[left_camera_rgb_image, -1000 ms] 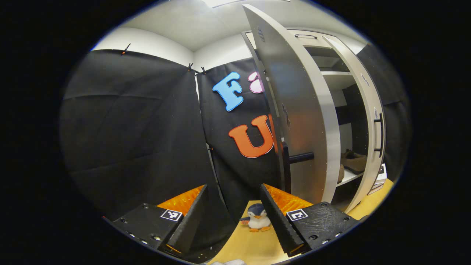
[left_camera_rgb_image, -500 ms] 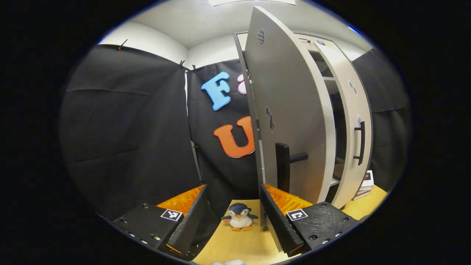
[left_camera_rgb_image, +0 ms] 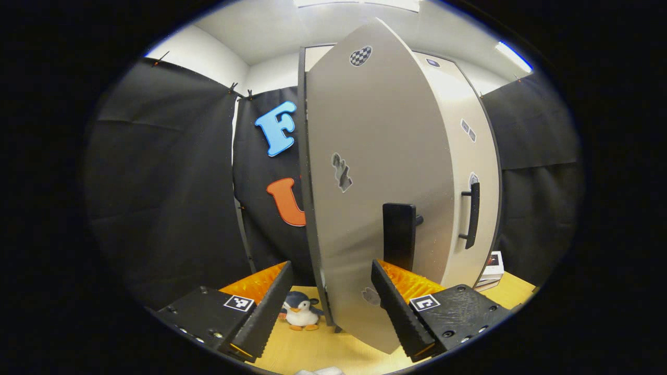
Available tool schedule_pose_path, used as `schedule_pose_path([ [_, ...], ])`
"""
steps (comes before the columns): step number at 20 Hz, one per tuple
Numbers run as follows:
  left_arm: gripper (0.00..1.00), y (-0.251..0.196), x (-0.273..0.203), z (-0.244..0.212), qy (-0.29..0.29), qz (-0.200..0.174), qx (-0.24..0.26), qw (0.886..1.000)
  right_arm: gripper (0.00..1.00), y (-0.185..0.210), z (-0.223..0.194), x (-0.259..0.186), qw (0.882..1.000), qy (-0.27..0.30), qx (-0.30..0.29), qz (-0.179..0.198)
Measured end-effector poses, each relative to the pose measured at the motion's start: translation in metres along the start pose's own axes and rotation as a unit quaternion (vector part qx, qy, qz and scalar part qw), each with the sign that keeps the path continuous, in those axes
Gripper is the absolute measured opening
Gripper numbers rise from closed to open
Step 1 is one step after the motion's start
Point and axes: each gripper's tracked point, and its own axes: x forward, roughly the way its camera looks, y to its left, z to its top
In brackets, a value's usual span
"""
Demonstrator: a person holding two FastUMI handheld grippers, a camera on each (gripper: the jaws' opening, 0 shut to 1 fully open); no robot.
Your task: Grab one shoe with the right hand and put it into the shoe cabinet, grab the other shoe with the left hand and put it into the shoe cabinet; then close the right door with the right hand and the left door with the left hand.
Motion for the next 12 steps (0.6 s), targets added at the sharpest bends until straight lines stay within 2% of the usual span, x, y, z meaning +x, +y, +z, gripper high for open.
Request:
schedule_pose_path([
  [5,0.96,-0.024,-0.006,0.003,-0.002,-0.013,0.000,1.000,0.96,-0.004,0.010,-0.004,1.000,-0.011,0.003,-0.008],
  [12,0.96,-0.046,-0.076,0.004,-0.002,-0.042,0.006,0.999,0.97,0.007,0.027,-0.001,0.999,-0.033,0.006,-0.006],
])
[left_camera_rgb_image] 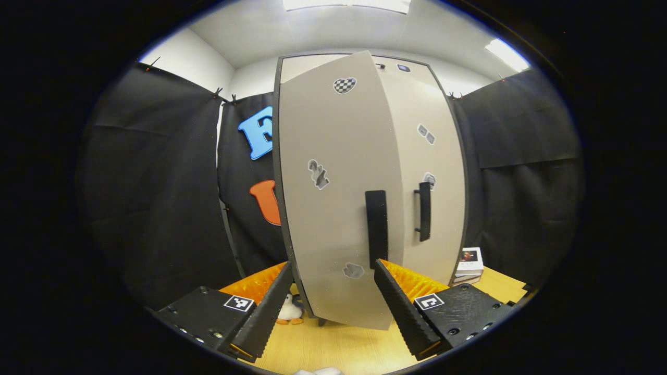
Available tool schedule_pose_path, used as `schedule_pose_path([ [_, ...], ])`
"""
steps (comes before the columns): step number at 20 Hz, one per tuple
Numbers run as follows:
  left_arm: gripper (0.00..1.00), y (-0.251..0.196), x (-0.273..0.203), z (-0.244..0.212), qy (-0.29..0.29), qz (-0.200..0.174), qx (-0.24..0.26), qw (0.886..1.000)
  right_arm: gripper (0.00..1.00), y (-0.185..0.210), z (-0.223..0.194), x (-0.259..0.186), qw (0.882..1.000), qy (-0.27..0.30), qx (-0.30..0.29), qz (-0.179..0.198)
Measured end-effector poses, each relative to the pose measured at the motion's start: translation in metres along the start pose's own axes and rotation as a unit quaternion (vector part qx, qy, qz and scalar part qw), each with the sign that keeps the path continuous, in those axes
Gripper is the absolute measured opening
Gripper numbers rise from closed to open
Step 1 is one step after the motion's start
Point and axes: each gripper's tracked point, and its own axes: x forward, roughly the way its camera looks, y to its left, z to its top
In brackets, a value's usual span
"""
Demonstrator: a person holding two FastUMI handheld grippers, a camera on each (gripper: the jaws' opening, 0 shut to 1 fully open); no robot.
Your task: Grab one shoe with the right hand and put it into the shoe cabinet, grab the other shoe with the left hand and put it into the shoe cabinet; then close the right door with the right hand and the left door with the left hand.
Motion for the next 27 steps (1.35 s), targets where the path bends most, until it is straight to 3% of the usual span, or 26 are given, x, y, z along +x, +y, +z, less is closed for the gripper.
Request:
schedule_pose_path([
  [4,0.96,-0.008,-0.042,0.007,-0.010,-0.008,-0.014,1.000,0.96,0.009,0.004,0.005,1.000,-0.006,0.002,0.006],
  [10,0.96,0.002,-0.101,-0.006,-0.010,0.012,-0.033,0.999,0.97,0.017,0.005,0.005,1.000,-0.015,0.000,0.012],
  [15,0.96,0.022,-0.129,-0.026,-0.002,0.032,-0.007,0.999,0.96,0.012,0.000,0.005,1.000,-0.011,-0.002,0.008],
  [20,0.96,0.014,-0.147,-0.046,0.017,0.027,-0.031,0.999,0.96,0.009,-0.004,0.008,1.000,-0.008,0.003,0.008],
  [27,0.96,0.014,-0.155,-0.041,0.011,0.028,-0.022,0.999,0.97,0.019,-0.007,0.008,1.000,-0.006,0.000,0.019],
])
